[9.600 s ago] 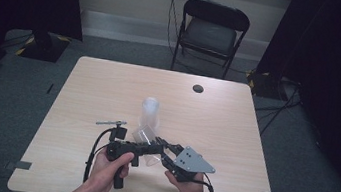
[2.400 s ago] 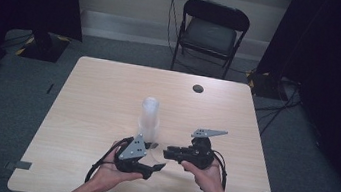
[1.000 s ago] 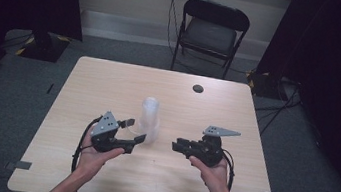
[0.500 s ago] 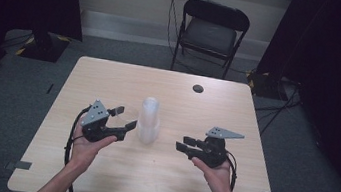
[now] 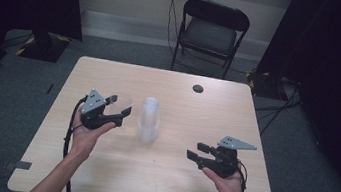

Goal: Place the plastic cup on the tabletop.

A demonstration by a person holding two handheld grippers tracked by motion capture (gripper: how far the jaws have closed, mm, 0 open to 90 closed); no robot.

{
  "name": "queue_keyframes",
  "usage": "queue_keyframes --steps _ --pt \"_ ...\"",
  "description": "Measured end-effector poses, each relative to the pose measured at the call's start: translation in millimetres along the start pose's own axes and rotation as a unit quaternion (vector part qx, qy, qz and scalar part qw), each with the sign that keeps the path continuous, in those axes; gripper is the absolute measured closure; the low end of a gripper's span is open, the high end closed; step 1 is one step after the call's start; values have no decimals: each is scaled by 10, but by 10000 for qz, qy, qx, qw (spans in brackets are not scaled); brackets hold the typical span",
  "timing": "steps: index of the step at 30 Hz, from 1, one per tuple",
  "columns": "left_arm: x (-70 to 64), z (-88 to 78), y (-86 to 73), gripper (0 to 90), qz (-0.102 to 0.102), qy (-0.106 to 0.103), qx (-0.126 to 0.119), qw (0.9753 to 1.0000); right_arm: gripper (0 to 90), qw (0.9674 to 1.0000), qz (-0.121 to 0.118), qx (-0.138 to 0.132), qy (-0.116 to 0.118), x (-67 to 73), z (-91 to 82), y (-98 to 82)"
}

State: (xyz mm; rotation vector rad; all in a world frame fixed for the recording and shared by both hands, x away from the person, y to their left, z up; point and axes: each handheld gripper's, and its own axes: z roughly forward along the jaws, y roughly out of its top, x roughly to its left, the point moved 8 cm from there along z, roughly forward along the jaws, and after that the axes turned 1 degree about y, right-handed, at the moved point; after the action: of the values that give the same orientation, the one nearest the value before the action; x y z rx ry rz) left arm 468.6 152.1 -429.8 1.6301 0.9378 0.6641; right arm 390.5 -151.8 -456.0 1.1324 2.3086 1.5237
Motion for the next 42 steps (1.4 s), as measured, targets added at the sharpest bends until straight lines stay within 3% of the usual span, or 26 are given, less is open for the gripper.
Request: queue_keyframes --steps 3,5,9,13,21,26,35,42 --pt "119 74 -83 302 -278 187 12 9994 429 10000 47 -20 -43 -37 -60 -48" --pt "171 109 -146 305 -157 327 19 9993 429 9999 84 -39 -81 -63 -92 -75" --pt "240 171 -297 306 -233 336 64 9991 427 9997 188 -93 -110 -124 -127 -116" --pt "323 212 -347 306 -415 362 -5 9985 393 9995 239 -145 -171 -183 -139 -146" --pt "461 315 -506 303 -652 463 145 9967 380 9993 300 -75 -195 -210 -92 -192" --pt "524 352 -578 302 -582 528 306 9964 383 9995 262 -53 -149 -187 -55 -180" --pt "461 407 -683 287 -362 417 482 9973 389 9996 255 -8 -117 -177 -44 -198" --pt "437 392 -684 274 -336 382 550 9972 390 9996 254 -9 -116 -177 -46 -199"
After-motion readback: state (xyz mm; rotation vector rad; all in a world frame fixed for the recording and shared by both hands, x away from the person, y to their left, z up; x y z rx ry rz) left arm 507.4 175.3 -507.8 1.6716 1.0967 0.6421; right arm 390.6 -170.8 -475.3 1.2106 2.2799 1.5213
